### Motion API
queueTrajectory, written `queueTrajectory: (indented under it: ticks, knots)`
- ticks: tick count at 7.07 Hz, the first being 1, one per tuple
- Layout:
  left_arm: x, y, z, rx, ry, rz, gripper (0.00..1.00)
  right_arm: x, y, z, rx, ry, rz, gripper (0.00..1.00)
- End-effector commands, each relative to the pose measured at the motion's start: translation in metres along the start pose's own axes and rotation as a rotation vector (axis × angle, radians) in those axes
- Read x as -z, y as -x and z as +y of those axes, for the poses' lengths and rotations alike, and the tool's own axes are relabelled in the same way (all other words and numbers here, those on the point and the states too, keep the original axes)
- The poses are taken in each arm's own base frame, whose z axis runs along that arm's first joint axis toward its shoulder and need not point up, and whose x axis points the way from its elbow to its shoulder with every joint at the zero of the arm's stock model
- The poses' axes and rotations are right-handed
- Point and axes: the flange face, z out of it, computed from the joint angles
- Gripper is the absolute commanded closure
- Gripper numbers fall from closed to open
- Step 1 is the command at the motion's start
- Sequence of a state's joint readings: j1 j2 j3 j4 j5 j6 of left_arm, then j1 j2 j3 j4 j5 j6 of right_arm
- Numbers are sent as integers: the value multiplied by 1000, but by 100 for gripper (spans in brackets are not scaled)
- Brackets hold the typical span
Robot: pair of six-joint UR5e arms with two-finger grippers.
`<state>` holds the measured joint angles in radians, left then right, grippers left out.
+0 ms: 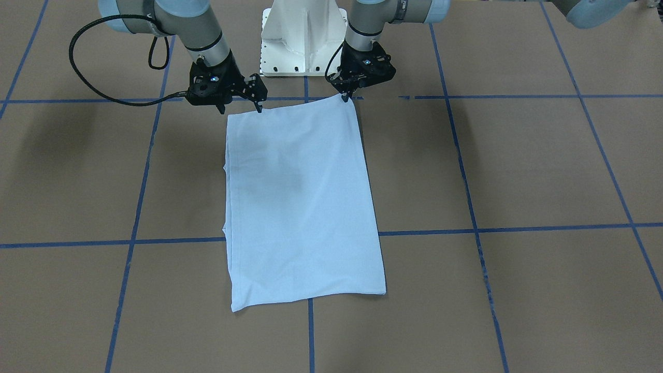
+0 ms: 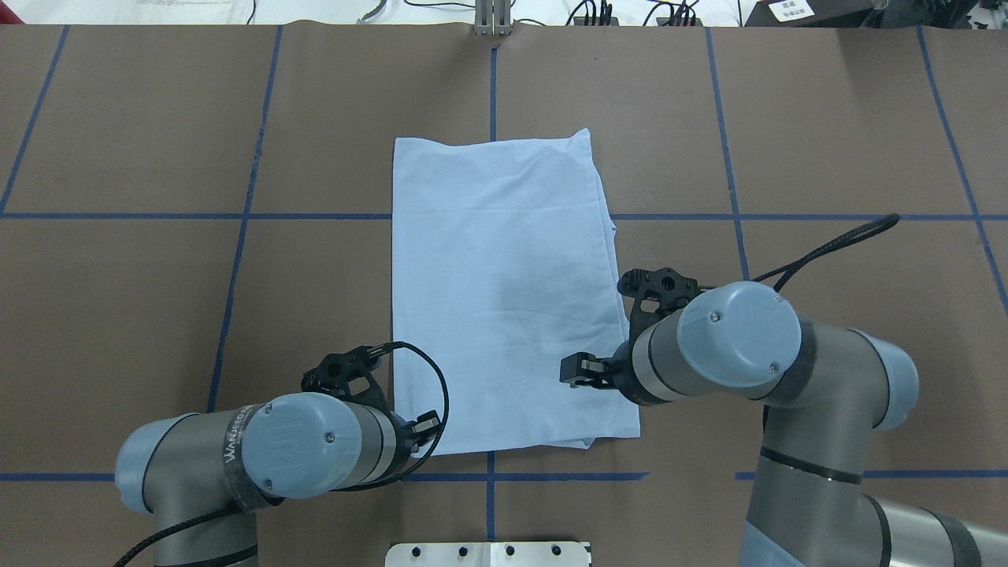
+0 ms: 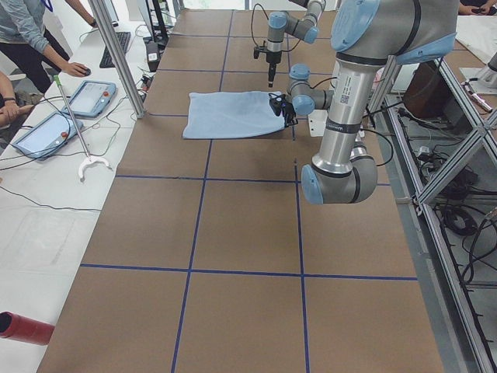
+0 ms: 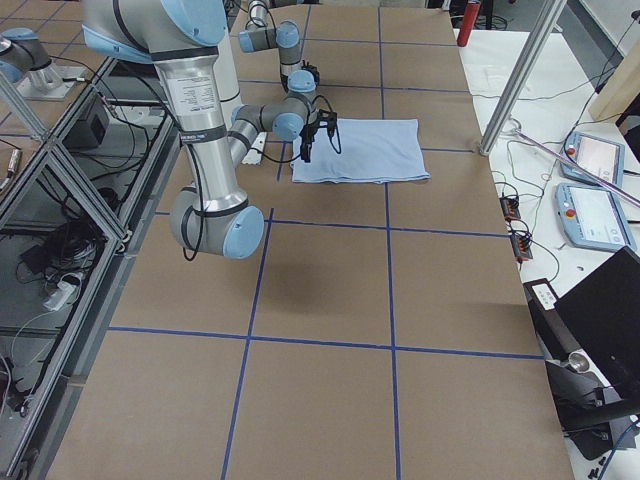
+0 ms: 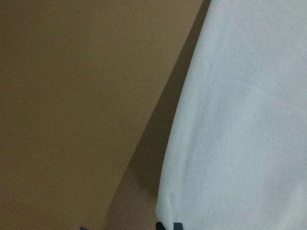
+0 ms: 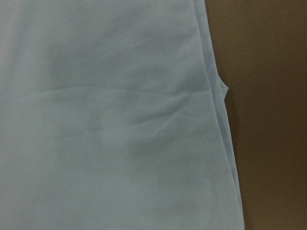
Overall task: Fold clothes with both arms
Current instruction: 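Grasp the shirt's near end corners with the left and right grippers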
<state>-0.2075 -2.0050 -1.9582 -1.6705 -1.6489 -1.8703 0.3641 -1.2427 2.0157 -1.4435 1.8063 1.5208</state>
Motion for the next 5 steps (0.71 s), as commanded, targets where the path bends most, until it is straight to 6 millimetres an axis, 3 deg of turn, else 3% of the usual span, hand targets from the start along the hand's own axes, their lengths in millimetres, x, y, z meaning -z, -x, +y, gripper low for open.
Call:
queueTrajectory:
  ticks: [1,3,5]
  knots:
    - [-2,0,3,-8,5,-4,100,-26,8,50,-210,-18,19,0]
    - [-4,-3,4,-8,4,-6,100,-54,1,58,-283,-32,70,0]
    - [-5,-3,8,-11,10,-8,100,-68,-2,55,-315,-47,94,0]
